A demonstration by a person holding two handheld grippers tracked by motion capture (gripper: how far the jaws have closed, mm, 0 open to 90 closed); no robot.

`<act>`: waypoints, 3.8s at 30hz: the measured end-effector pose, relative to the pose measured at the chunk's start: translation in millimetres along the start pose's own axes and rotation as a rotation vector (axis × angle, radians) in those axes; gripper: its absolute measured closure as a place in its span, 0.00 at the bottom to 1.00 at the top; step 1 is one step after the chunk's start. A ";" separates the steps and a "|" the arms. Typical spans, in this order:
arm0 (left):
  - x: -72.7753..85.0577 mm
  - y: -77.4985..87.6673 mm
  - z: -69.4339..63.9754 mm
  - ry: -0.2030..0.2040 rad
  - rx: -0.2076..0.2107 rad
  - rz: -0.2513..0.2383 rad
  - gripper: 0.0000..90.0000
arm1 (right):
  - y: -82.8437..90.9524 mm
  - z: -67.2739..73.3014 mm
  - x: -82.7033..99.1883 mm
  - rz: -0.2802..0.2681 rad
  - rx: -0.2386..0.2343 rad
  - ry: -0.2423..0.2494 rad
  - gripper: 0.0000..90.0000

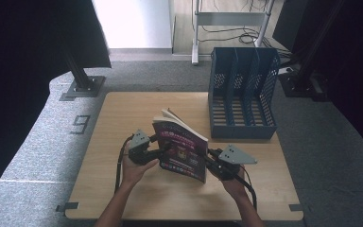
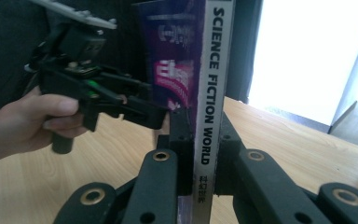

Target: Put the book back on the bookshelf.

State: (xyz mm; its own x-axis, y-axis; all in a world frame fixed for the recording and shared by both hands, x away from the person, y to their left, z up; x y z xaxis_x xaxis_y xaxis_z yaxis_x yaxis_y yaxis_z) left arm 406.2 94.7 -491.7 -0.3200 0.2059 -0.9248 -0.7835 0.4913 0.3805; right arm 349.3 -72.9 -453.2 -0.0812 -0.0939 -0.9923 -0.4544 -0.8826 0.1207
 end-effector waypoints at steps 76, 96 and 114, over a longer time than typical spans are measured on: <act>-2.9 10.6 -3.8 -0.062 -0.019 0.010 0.23 | -22.8 -7.2 -1.4 0.045 0.012 -0.071 0.90; 40.9 21.1 1.2 -0.016 -0.049 0.079 0.23 | -11.7 -12.8 -5.7 0.017 0.056 -0.084 0.91; 48.6 26.7 5.9 -0.012 -0.062 0.098 0.23 | -2.1 -13.8 -22.3 -0.018 0.082 -0.073 0.91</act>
State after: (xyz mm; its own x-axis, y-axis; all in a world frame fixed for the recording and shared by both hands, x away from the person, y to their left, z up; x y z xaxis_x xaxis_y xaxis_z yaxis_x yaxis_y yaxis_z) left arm 372.8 122.7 -526.4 -0.3906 0.2603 -0.8830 -0.7805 0.4149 0.4676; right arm 364.3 -75.3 -431.7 -0.1351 -0.0422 -0.9899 -0.5269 -0.8431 0.1078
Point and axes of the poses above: each handheld gripper's, and its own axes: y roughly backward along the jaws, x roughly out of its underside, z roughly to its left, the point moved 9 cm from there along -y, roughly forward along the jaws, and after that the axes turned 14 degrees about -x, right-handed, at the moved point
